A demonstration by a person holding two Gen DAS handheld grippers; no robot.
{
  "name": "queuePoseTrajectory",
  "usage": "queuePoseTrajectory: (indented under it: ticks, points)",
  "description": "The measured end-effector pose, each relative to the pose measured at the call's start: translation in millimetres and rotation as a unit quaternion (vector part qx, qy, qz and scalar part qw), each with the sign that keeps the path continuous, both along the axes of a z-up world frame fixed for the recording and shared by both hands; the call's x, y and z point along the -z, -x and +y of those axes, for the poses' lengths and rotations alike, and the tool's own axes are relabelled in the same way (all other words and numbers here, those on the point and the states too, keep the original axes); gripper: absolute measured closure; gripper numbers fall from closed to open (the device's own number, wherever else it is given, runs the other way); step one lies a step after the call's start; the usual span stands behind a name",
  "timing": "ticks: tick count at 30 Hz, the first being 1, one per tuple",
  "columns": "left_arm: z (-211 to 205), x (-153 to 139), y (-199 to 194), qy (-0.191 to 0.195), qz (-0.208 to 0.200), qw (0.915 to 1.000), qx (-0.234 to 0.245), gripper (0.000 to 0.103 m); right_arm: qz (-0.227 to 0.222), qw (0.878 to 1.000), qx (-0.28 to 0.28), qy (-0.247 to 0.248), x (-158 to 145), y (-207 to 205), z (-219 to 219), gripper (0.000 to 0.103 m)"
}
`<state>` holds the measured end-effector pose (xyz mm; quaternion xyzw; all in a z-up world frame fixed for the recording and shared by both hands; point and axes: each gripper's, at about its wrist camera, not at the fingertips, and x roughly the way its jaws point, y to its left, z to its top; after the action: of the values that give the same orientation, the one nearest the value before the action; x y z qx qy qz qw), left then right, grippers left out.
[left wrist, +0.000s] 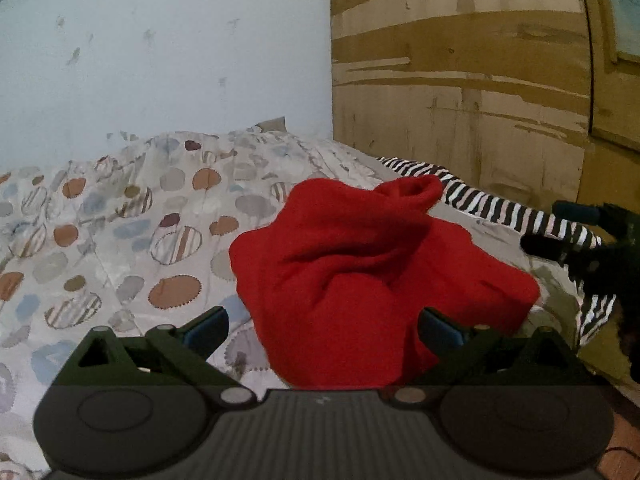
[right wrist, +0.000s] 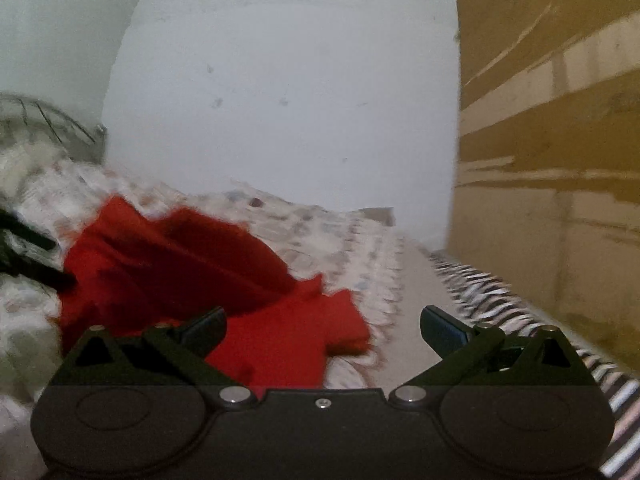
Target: Fold small clothes
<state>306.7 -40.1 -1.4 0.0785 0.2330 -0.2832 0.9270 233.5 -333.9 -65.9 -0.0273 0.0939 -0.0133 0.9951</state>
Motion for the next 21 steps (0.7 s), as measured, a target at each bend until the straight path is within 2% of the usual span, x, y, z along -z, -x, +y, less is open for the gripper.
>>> queuePoseTrajectory:
  ticks: [4,5,7,10,13,15,18,20,21]
  points:
    - [-5.8,5.1,-10.5,0.005,0.005,0.9999,-0.008,0.000,0.036,0.995,-0.056,-0.080,-27.7,-25.1,-13.3,0.000]
    - [-8.7,7.2,-11.0,0.001,0.005,1.0000,-0.007,0.000,0.052,0.991,-0.072,-0.102,-32.9,-33.8,-16.0,0.000]
    - [-14.8,11.0,-11.7,-0.006,-0.001,1.0000,-0.001,0.000,0.097,0.975,-0.106,-0.173,-42.5,-57.7,-23.8,0.000]
    - [-26.5,15.4,-9.9,-0.028,-0.019,0.9994,0.006,0.000,0.165,0.936,-0.130,-0.282,-48.0,-91.8,-33.3,0.000]
    - [-37.9,19.6,-6.3,-0.063,-0.039,0.9971,0.016,0.000,0.227,0.889,-0.102,-0.384,-50.9,-123.0,-42.9,0.000]
    - [-43.5,21.2,-3.0,-0.081,-0.054,0.9951,0.019,0.000,0.262,0.868,-0.089,-0.413,-53.7,-140.8,-44.1,0.000]
    - [-47.0,21.7,1.1,-0.095,-0.073,0.9925,0.022,0.000,0.312,0.842,-0.068,-0.433,-50.1,-166.6,-41.8,0.000]
    - [-45.8,20.5,4.2,-0.090,-0.082,0.9922,0.026,0.001,0.347,0.812,-0.063,-0.466,-37.8,-180.4,-39.5,0.000]
    - [-45.0,19.8,5.8,-0.083,-0.084,0.9925,0.031,0.001,0.367,0.789,-0.052,-0.489,-28.8,-185.6,-40.0,0.000]
